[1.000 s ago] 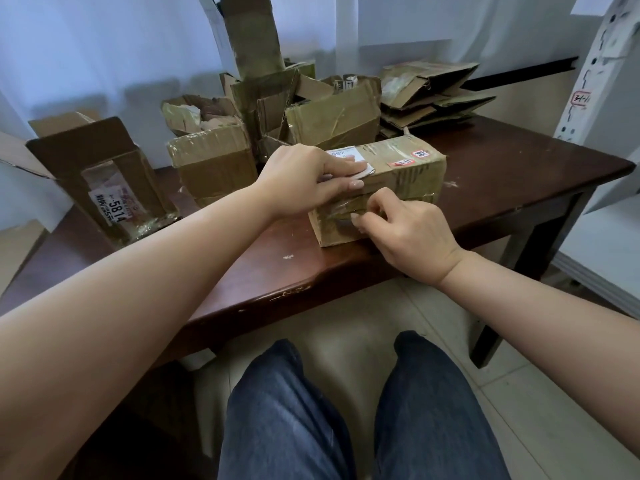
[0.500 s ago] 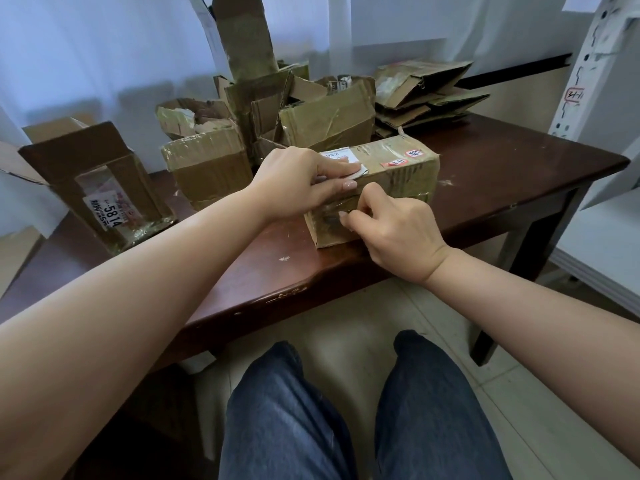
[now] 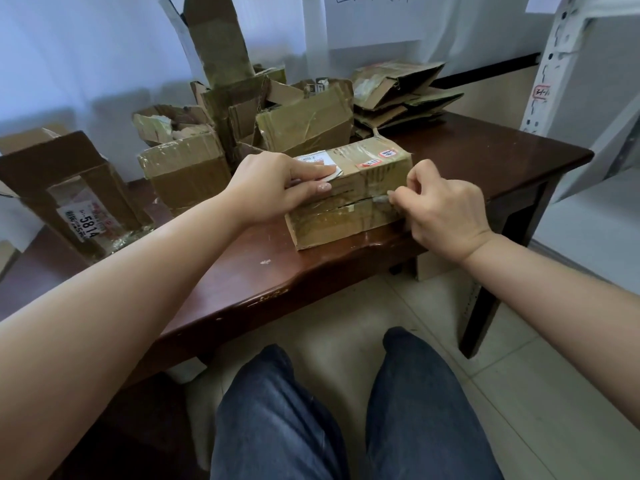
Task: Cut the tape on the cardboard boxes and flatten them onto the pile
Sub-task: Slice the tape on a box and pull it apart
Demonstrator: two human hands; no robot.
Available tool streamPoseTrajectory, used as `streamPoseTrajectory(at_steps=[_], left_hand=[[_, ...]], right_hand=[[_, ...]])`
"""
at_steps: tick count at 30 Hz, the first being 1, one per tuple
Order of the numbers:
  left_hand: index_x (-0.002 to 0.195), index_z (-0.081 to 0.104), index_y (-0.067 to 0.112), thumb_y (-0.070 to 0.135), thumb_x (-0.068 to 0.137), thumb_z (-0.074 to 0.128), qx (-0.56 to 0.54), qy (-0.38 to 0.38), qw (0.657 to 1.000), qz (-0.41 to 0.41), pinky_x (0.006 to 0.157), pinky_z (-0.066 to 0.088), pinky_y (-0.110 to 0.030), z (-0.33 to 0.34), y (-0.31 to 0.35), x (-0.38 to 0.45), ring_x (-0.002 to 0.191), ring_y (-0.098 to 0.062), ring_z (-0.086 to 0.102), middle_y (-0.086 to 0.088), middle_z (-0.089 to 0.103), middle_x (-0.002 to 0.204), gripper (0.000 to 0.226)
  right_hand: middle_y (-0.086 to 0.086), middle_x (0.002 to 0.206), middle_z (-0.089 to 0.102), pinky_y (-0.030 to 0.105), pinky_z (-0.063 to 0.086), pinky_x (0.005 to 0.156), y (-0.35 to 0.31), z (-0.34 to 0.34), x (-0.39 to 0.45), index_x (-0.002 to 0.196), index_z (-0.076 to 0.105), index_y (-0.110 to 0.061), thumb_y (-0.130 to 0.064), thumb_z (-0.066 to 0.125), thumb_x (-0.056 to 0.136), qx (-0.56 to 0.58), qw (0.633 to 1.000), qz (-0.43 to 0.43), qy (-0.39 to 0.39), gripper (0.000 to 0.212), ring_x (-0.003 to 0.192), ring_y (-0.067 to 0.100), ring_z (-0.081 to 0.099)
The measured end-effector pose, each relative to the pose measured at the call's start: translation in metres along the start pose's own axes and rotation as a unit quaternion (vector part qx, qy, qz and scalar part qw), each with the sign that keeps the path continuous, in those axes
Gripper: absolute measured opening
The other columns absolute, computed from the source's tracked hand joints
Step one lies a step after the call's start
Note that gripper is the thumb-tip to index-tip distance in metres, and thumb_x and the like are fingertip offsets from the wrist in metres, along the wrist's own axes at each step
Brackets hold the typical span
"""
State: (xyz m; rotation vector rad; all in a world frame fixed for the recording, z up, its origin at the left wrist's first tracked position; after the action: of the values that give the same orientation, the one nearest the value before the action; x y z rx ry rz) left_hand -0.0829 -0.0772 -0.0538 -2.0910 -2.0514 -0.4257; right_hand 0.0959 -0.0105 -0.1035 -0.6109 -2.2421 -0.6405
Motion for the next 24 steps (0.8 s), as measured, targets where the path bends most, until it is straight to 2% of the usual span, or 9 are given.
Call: streamPoseTrajectory(at_steps=[4, 9, 12, 14, 16, 18, 20, 22, 24], left_hand=[[0.131, 0.054, 0.041, 0.047, 0.094, 0.053, -0.005, 0.0, 1.0, -0.003, 0.074, 0.038, -0.024, -0.001, 0.001, 0.0, 0.109, -0.013, 0.061, 0.013, 0.057, 0.134, 0.038], [0.132, 0.053, 0.041, 0.045, 0.094, 0.053, 0.007, -0.017, 1.0, 0.001, 0.077, 0.039, -0.023, -0.001, 0.003, 0.001, 0.118, -0.014, 0.057, 0.011, 0.056, 0.136, 0.038], [0.132, 0.053, 0.041, 0.045, 0.094, 0.052, 0.015, -0.019, 1.0, -0.002, 0.082, 0.042, -0.025, -0.001, 0.005, 0.002, 0.121, -0.015, 0.055, 0.011, 0.056, 0.136, 0.038], [0.133, 0.053, 0.041, 0.045, 0.095, 0.052, 0.023, -0.013, 1.0, -0.005, 0.081, 0.041, -0.024, -0.002, 0.005, 0.002, 0.121, -0.015, 0.055, 0.011, 0.056, 0.135, 0.038], [0.133, 0.053, 0.041, 0.046, 0.095, 0.051, 0.029, -0.008, 1.0, -0.008, 0.076, 0.039, -0.024, -0.001, 0.006, 0.002, 0.116, -0.017, 0.058, 0.009, 0.062, 0.13, 0.038], [0.134, 0.052, 0.042, 0.048, 0.095, 0.049, 0.041, -0.001, 0.999, -0.013, 0.072, 0.037, -0.025, 0.0, 0.006, 0.002, 0.11, -0.02, 0.061, 0.007, 0.067, 0.122, 0.039], [0.133, 0.052, 0.043, 0.05, 0.095, 0.048, 0.045, 0.008, 0.999, -0.022, 0.069, 0.035, -0.026, 0.001, 0.006, 0.0, 0.103, -0.021, 0.063, 0.006, 0.071, 0.111, 0.039], [0.132, 0.054, 0.042, 0.05, 0.094, 0.051, 0.037, 0.019, 0.999, -0.033, 0.069, 0.039, -0.028, 0.0, 0.006, -0.001, 0.1, -0.021, 0.064, 0.005, 0.072, 0.106, 0.038], [0.131, 0.055, 0.043, 0.051, 0.093, 0.052, 0.031, 0.022, 0.998, -0.045, 0.077, 0.046, -0.032, 0.0, 0.005, -0.002, 0.104, -0.022, 0.063, 0.005, 0.072, 0.108, 0.038]], right_hand=[[0.01, 0.076, 0.051, 0.021, 0.015, 0.047, 0.009, 0.003, -0.004, 0.07, 0.059, -0.01, -0.005, 0.076, 0.071, -0.002, 1.0, 0.008, 0.005, 0.018, 0.048, 0.019, 0.027], [0.011, 0.076, 0.051, 0.021, 0.016, 0.047, 0.019, 0.001, -0.007, 0.071, 0.06, -0.01, -0.004, 0.075, 0.073, -0.013, 1.0, 0.011, 0.014, 0.016, 0.044, 0.024, 0.038], [0.012, 0.077, 0.051, 0.021, 0.018, 0.046, 0.03, 0.004, -0.011, 0.073, 0.06, -0.01, -0.002, 0.076, 0.072, 0.004, 1.0, 0.022, -0.007, 0.017, 0.044, 0.027, 0.042], [0.014, 0.081, 0.05, 0.021, 0.023, 0.046, 0.049, 0.007, -0.021, 0.076, 0.06, -0.008, 0.0, 0.074, 0.072, 0.023, 0.996, 0.078, -0.034, 0.017, 0.044, 0.028, 0.042], [0.016, 0.089, 0.049, 0.026, 0.03, 0.048, 0.078, 0.004, -0.035, 0.082, 0.062, -0.006, -0.002, 0.07, 0.077, 0.037, 0.98, 0.189, -0.042, 0.01, 0.048, 0.027, 0.04], [0.015, 0.099, 0.047, 0.033, 0.036, 0.053, 0.092, -0.002, -0.044, 0.093, 0.065, -0.008, -0.012, 0.066, 0.085, 0.059, 0.959, 0.274, -0.048, 0.009, 0.059, 0.033, 0.049], [0.012, 0.107, 0.047, 0.039, 0.044, 0.062, 0.081, -0.005, -0.039, 0.104, 0.061, -0.013, -0.025, 0.065, 0.088, 0.106, 0.944, 0.307, -0.053, 0.02, 0.075, 0.037, 0.057], [0.008, 0.108, 0.049, 0.037, 0.045, 0.071, 0.065, -0.004, -0.031, 0.109, 0.057, -0.017, -0.033, 0.065, 0.087, 0.175, 0.921, 0.344, -0.044, 0.028, 0.086, 0.031, 0.057], [0.0, 0.096, 0.057, 0.03, 0.043, 0.072, 0.048, 0.005, -0.028, 0.098, 0.06, -0.017, -0.033, 0.064, 0.089, 0.266, 0.881, 0.391, -0.035, 0.019, 0.083, 0.019, 0.056]])
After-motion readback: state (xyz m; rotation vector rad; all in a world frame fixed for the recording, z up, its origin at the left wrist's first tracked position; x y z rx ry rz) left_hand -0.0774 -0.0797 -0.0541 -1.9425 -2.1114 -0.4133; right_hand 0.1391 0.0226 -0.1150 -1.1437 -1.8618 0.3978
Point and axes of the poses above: each hand's wrist, its own x-axis towards the middle knuckle, its own z-axis out of the palm, y = z × x, the point moved 7 cm from there along x, towards the middle knuckle
